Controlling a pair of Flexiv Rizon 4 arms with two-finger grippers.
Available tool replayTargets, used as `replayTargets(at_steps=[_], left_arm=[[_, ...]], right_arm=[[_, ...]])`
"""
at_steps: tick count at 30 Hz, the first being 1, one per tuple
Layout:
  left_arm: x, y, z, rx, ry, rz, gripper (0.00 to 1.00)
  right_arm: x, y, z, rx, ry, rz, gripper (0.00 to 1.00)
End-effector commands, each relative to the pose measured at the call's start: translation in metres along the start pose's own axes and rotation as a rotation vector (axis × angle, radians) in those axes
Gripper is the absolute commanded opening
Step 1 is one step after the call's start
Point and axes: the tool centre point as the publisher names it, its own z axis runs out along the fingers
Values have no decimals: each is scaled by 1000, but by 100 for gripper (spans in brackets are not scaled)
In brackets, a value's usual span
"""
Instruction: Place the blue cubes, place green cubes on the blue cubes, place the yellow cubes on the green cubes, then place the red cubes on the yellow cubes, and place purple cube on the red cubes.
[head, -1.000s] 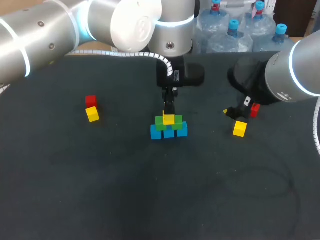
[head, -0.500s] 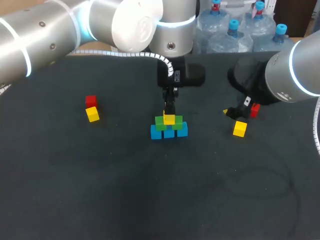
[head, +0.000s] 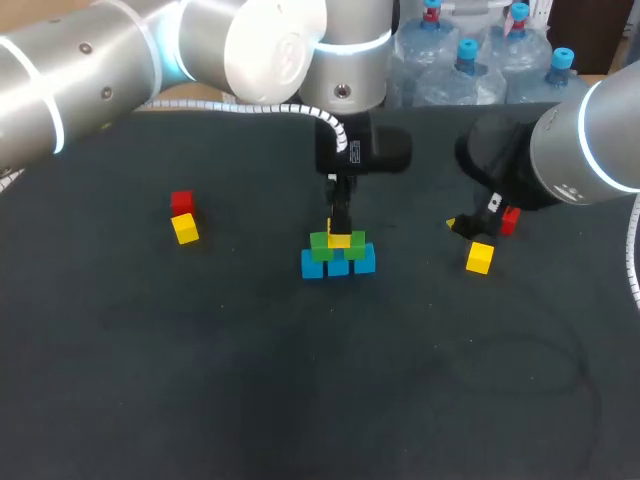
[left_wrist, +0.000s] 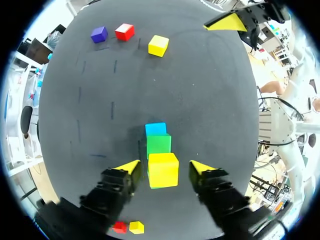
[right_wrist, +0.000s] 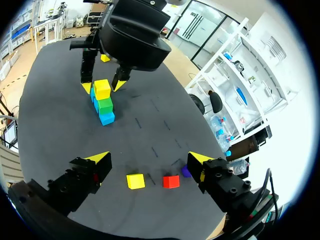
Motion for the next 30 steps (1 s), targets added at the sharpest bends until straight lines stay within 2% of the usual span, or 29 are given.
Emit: replayTargets(at_steps=[1, 3, 4, 5, 6, 8, 10, 11, 12, 30], left_arm=[[-1, 3, -1, 7, 4, 2, 97], [-1, 3, -1, 7, 4, 0, 97], [0, 3, -1, 8, 5, -2, 93], [0, 3, -1, 8, 5, -4, 77], [1, 3, -1, 10, 4, -7, 49], [2, 4, -1, 15, 4, -13, 33], [2, 4, 0, 19, 3, -17, 13], [2, 4, 0, 20, 3, -18, 5], [2, 4, 0, 21, 2, -19, 1], [2, 4, 1, 22, 5, -18, 0]], right_arm=[[2, 2, 1, 10, -7, 2, 100], [2, 2, 1, 10, -7, 2, 100], [2, 2, 1, 10, -7, 2, 100], [2, 2, 1, 10, -7, 2, 100], [2, 2, 1, 10, -7, 2, 100], [2, 2, 1, 10, -7, 2, 100], [2, 2, 1, 10, -7, 2, 100], [2, 2, 1, 10, -7, 2, 100], [2, 2, 1, 10, -7, 2, 100], [2, 2, 1, 10, -7, 2, 100]])
